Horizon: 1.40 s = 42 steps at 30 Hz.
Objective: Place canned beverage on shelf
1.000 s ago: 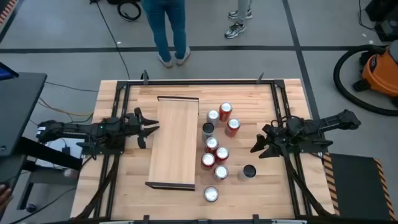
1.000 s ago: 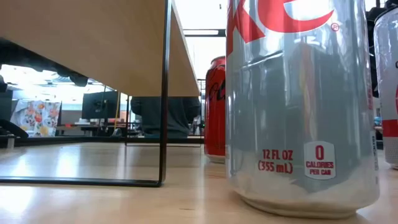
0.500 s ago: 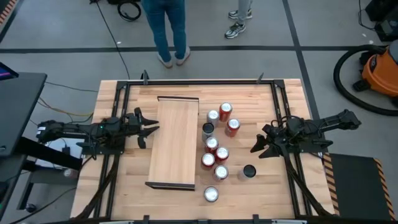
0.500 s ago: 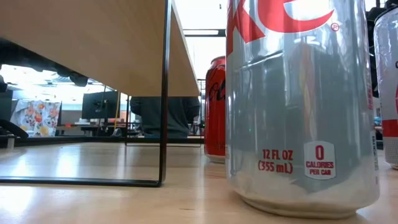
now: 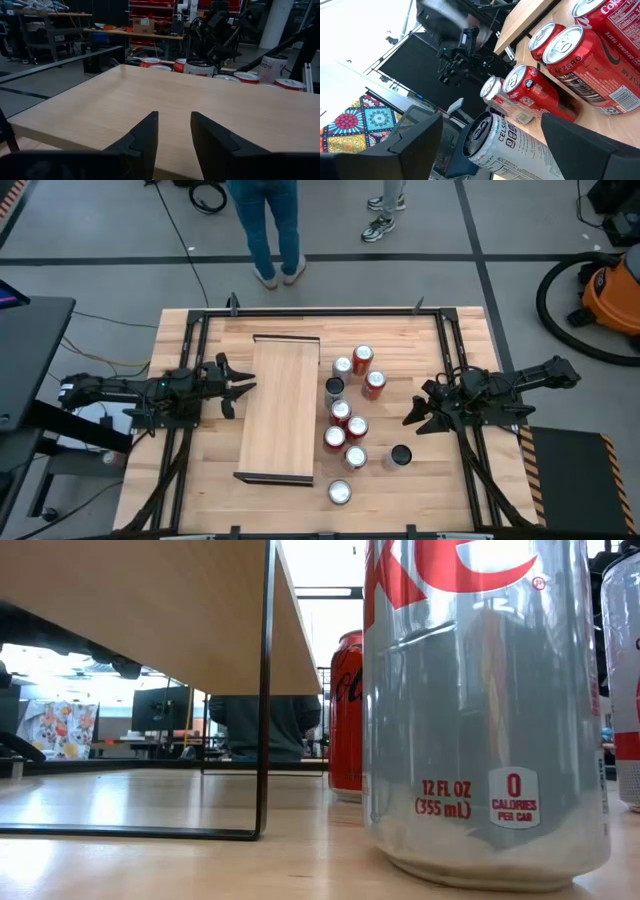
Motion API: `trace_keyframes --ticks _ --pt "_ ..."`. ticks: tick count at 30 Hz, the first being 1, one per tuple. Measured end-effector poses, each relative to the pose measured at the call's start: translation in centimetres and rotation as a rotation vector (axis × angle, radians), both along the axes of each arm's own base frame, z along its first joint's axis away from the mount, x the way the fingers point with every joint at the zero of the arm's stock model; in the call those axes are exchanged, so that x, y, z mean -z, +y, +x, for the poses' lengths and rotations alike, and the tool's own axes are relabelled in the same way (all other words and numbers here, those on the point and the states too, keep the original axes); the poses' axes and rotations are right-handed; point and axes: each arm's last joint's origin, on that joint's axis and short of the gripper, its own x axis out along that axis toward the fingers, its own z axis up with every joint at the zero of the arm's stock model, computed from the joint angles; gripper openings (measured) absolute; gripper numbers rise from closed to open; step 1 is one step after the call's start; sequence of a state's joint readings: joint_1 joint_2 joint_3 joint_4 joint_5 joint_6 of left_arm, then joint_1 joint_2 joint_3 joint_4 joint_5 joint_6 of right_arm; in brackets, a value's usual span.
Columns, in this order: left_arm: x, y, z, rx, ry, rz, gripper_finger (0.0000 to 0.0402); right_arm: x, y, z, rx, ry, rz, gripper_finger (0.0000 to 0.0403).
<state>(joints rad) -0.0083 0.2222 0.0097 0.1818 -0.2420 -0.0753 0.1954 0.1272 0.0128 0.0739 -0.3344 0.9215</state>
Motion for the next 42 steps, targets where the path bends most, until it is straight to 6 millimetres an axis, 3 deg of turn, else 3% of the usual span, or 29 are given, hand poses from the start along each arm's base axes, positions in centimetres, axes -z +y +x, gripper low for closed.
trace_keyframes --ticks 32,42 --pt "-0.01 0.0 0.0 0.001 0.009 0.04 0.0126 -0.01 0.0 0.0 0.0 0.0 0.0 0.0348" --pt "-0.04 0.0 0.0 -0.004 -0.037 -0.14 0.0126 -0.01 0.0 0.0 0.0 0.0 0.0 0.0348"
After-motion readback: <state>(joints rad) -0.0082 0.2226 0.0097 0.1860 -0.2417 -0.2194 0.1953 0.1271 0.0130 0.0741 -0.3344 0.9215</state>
